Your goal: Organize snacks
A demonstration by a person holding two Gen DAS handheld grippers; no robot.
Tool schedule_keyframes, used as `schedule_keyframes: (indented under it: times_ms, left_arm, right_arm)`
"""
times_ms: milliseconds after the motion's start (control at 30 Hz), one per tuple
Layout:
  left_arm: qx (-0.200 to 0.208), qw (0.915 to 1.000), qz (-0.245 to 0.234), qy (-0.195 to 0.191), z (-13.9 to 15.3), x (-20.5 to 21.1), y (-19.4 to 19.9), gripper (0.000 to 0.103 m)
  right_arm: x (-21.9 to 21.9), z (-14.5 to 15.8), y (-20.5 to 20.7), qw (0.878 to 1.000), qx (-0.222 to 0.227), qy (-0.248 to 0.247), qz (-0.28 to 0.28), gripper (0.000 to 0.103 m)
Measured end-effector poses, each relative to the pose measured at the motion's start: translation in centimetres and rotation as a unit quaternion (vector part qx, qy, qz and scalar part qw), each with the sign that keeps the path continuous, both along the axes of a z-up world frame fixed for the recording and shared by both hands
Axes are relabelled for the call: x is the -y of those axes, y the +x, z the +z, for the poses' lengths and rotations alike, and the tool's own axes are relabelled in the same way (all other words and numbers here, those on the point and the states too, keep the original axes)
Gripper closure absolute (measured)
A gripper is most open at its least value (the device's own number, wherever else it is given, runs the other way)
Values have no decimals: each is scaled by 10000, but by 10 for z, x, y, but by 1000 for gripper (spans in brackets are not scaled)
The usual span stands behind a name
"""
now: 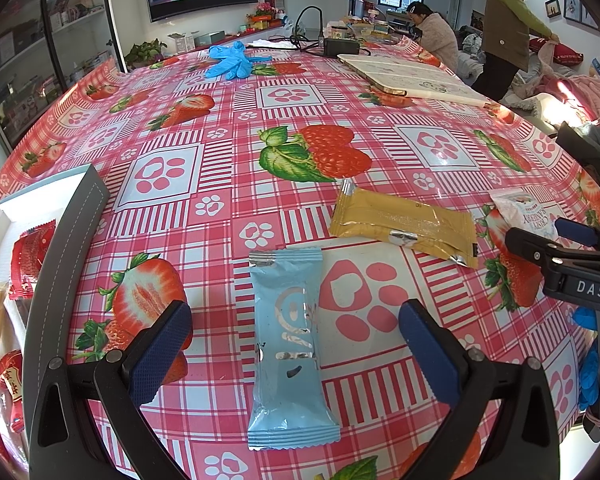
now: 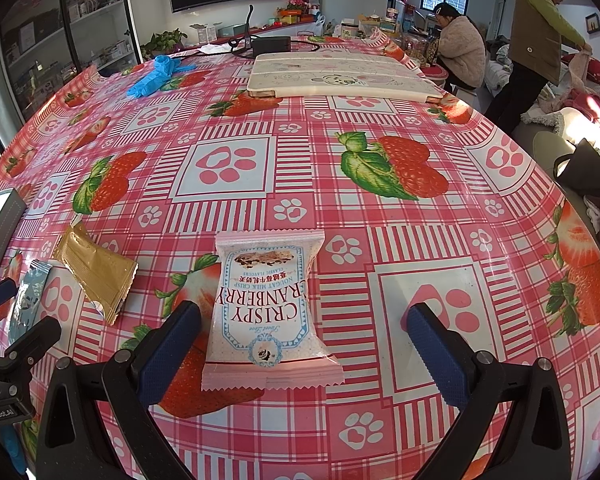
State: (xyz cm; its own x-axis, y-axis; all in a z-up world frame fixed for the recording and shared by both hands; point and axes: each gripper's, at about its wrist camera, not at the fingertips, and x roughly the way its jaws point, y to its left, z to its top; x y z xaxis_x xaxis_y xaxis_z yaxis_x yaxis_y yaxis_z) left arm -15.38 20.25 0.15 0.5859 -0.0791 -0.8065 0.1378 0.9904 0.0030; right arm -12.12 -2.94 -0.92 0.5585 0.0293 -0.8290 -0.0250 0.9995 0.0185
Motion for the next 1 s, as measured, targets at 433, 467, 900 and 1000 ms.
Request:
schedule_keyframes:
  times_ms: [433,467,900,1000]
  left_arm:
    - [-179,9996,228,14,1,-2,0,0]
    - [-233,9994,263,19,1,-2,-1,0]
    - [-5,9995,302,-8,0,1,-10,0]
    - [-7,9995,303,-7,0,1,-10,0]
  right_arm:
    - [0,3,9,9993,-368,-28,60,0]
    - [-1,3,13,9989,-463,-27,78,0]
    - [-1,2,11,9990,-398,-26,202,0]
    - [0,2,10,9992,-343,-24,210,0]
